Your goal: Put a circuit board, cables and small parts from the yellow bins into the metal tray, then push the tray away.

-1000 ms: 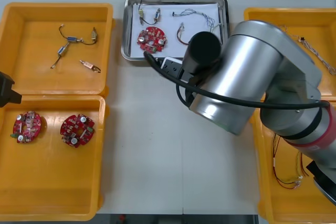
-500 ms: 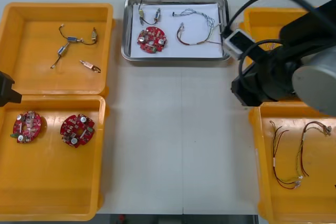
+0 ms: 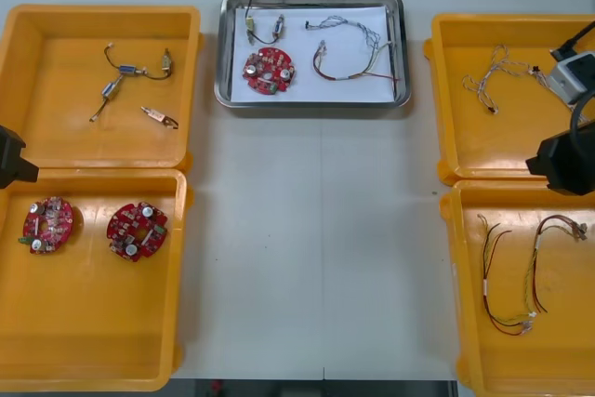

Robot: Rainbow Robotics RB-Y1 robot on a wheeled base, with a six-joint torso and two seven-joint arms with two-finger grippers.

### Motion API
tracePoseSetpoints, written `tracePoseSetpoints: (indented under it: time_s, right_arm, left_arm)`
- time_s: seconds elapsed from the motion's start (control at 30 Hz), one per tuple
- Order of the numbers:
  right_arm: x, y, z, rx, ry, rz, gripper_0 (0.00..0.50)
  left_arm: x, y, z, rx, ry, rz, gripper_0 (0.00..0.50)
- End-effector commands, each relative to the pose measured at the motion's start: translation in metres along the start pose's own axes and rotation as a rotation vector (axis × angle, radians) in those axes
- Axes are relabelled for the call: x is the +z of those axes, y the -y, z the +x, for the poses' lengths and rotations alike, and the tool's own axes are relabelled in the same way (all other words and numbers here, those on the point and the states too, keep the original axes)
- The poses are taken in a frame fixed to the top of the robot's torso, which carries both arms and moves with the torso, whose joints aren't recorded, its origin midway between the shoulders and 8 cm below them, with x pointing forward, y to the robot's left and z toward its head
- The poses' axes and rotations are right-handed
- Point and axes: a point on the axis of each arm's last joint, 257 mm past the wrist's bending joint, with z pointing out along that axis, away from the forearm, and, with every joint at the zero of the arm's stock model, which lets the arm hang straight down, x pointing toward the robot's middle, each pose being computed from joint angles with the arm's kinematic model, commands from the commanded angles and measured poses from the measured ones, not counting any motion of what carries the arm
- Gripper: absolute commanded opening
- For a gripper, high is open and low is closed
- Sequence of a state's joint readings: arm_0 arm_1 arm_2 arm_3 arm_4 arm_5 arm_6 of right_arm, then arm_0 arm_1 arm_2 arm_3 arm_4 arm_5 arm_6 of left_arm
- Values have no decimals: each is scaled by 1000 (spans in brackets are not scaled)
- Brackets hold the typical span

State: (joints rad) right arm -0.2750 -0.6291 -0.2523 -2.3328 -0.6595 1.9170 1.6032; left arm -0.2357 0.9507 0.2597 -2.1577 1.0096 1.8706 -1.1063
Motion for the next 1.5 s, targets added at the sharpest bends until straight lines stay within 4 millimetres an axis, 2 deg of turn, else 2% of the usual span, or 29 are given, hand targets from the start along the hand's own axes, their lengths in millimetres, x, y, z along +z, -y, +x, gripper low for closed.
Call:
tracePoseSetpoints:
  time_s: [0.03, 0.1, 0.2, 0.6, 0.93, 1.5]
  right_arm:
    - [-14, 33, 16, 114, 0, 79, 500]
    - [-14, 36, 20, 135, -5, 84, 500]
    - [-12, 42, 37, 238, -29, 89, 500]
    - [1, 62, 76, 380, -122, 45, 500]
    - [-2, 73, 79, 363, -135, 72, 500]
    - [0, 66, 79, 351, -140, 53, 500]
  left_arm:
    - [-21, -7, -21, 91, 69, -42, 500]
    - [-21, -7, -21, 91, 69, -42, 500]
    - [-21, -7, -21, 91, 69, -42, 500]
    - [-21, -7, -21, 91, 69, -42, 500]
    - [-21, -7, -21, 91, 69, -42, 500]
    - [-21, -7, -21, 91, 69, -42, 500]
